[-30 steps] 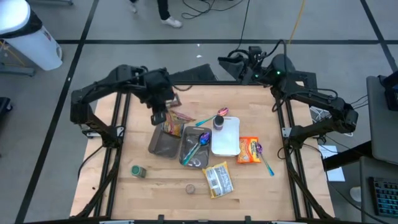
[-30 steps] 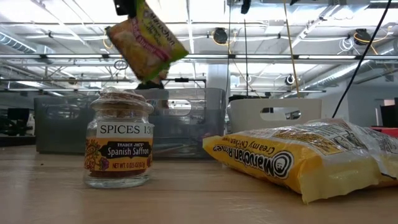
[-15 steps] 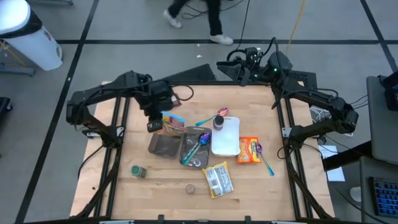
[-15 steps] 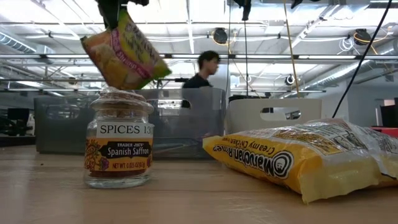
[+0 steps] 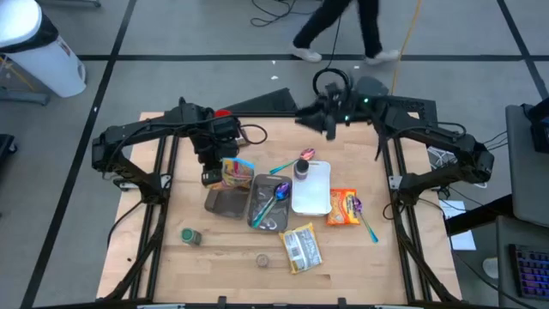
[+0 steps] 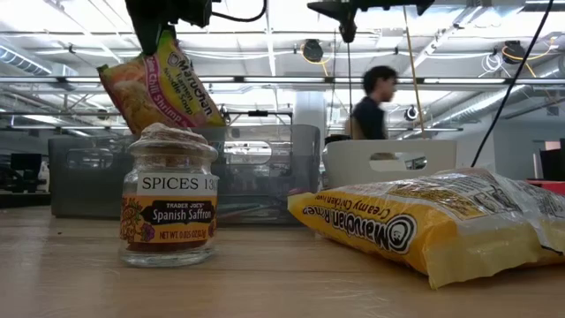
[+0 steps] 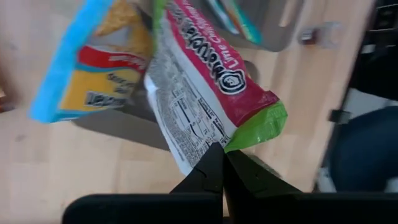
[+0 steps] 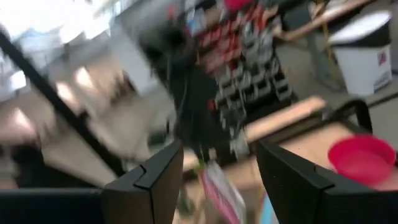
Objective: Pick & Place Food Item
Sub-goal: Put the green pack into the left gray bin
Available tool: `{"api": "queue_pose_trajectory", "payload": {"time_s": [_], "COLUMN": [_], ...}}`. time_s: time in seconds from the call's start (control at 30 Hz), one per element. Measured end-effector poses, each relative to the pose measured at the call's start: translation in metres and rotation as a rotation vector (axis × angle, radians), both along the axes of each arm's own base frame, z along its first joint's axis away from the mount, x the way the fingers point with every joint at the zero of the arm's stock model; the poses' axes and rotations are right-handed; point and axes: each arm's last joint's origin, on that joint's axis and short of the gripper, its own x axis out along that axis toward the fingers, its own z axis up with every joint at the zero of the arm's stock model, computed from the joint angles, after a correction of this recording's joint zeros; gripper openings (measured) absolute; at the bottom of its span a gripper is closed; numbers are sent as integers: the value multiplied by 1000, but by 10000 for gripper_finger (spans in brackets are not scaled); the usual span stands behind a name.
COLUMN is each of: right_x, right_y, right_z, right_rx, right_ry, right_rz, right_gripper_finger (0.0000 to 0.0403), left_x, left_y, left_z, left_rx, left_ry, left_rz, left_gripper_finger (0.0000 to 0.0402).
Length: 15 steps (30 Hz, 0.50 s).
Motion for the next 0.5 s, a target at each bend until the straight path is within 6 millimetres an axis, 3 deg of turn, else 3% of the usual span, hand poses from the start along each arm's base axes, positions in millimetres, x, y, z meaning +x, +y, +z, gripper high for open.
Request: {"api": "queue_pose_trajectory", "payload": {"time_s": [0.1, 0.33, 0.5], "right_x": [9, 40, 62], "right_y": [19, 69, 84], "right_z": [-10, -22, -36], "right_rx": [-105, -279, -272], "right_ry": [70, 36, 32], "right_rz": [82, 208, 211], "right_gripper_finger": [196, 196, 196], "left_x": [1, 1, 4], "left_y": [-1, -3, -2], "left_z": [3, 21, 45], "left_rx": [-55, -103, -49], "left_ry": [-18, -76, -152], "left_rz": [15, 63, 80], "left_gripper_finger": [0, 0, 0]}}
